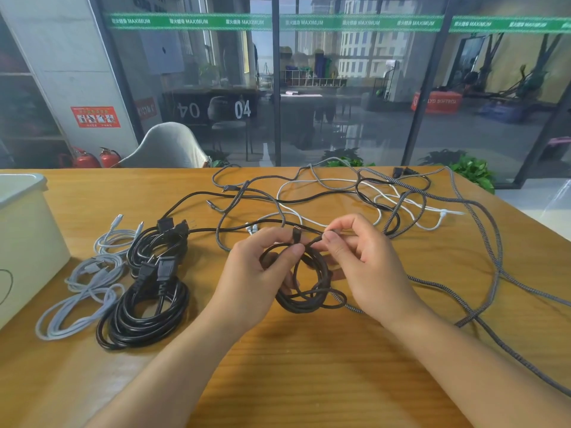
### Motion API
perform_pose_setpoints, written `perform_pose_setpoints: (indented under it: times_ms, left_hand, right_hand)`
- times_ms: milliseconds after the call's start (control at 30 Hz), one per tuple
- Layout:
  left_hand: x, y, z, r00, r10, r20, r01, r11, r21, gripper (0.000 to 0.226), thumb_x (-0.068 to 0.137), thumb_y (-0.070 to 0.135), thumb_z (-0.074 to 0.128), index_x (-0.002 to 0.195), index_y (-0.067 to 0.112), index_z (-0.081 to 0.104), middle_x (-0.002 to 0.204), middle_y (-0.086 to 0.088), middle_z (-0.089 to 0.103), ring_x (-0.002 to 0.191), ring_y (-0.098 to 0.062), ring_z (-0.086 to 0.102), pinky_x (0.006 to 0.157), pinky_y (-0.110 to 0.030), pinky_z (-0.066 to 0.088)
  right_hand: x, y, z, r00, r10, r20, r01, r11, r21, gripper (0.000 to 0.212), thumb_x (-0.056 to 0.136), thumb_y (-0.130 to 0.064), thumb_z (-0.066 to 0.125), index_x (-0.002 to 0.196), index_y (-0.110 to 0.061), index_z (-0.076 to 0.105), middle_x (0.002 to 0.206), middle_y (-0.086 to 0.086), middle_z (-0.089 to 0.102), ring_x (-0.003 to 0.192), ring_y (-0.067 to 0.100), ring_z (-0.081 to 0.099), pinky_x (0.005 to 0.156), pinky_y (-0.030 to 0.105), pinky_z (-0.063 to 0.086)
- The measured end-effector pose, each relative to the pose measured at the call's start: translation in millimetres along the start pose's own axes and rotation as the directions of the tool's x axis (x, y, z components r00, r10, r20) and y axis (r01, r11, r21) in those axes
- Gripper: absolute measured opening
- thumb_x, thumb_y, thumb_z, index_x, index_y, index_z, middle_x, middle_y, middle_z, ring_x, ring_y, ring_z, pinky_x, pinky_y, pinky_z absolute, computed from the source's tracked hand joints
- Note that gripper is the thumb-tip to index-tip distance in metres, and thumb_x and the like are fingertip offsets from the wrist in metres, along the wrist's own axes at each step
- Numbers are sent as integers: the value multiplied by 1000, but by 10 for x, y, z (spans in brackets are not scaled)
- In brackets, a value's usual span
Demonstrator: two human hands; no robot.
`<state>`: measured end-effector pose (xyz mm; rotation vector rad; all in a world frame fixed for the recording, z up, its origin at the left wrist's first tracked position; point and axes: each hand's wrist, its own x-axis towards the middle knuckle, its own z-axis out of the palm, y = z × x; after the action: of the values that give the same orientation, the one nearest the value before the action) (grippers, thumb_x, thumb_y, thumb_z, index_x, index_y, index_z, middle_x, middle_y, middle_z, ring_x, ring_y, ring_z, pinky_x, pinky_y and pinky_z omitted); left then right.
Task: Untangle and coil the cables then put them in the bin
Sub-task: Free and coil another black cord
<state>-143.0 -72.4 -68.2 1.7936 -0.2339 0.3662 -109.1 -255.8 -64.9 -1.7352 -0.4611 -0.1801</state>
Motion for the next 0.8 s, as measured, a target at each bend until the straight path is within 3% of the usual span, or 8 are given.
perform_pose_setpoints:
  times_ms: [100,200,333,467,567,633,800]
  left_hand:
    - [0,-9,9,1000,-21,-1,21,1000,-7,11,101,13,64,106,18,72,63,-4,68,59,-29,67,58,-30,59]
    - [7,-16,21,998,-55,-22,54,997,-55,11,102,12,61,106,16,72,68,4,68,57,-21,66,56,-25,55]
    - [2,11,17,994,-107,-11,105,987,-118,13,103,13,60,110,16,70,83,2,71,63,-16,67,58,-22,54]
    - [4,15,38,990,-137,20,138,983,-122,18,100,20,65,118,21,67,93,-5,73,70,-13,70,63,-18,53]
    - [-3,-24,57,992,-117,50,120,990,-70,23,101,19,65,123,26,63,93,11,71,73,-15,69,60,-26,57]
    - [-9,-40,51,993,-101,53,103,994,-34,21,103,17,60,122,27,62,84,13,70,70,-13,66,59,-30,58]
    - [-1,-47,24,997,-65,48,66,998,-18,20,105,18,56,121,26,65,73,3,69,70,-5,64,64,-15,48]
  right_hand:
    - [17,11,-9,999,43,31,-44,999,5,13,102,-31,62,113,-24,59,98,-2,80,86,18,77,73,44,65]
    - [44,45,-30,988,122,89,-123,992,11,18,100,-37,66,117,-34,60,105,0,78,88,27,77,75,54,64]
    - [37,48,-22,961,206,186,-228,968,101,15,103,-24,64,118,-25,65,99,5,80,81,26,77,67,44,63]
    - [46,86,3,982,169,82,-179,975,130,12,102,-17,66,112,-23,67,98,17,76,74,26,69,60,39,60]
    - [51,95,8,982,178,63,-185,975,127,10,102,-21,66,110,-25,68,95,13,75,72,21,70,62,41,62]
    - [43,81,15,970,219,104,-233,963,139,11,103,-24,63,113,-24,68,96,9,76,77,18,72,62,34,60]
    - [11,55,42,937,254,240,-295,944,151,15,108,-31,52,115,-31,66,102,9,79,99,23,75,91,33,60]
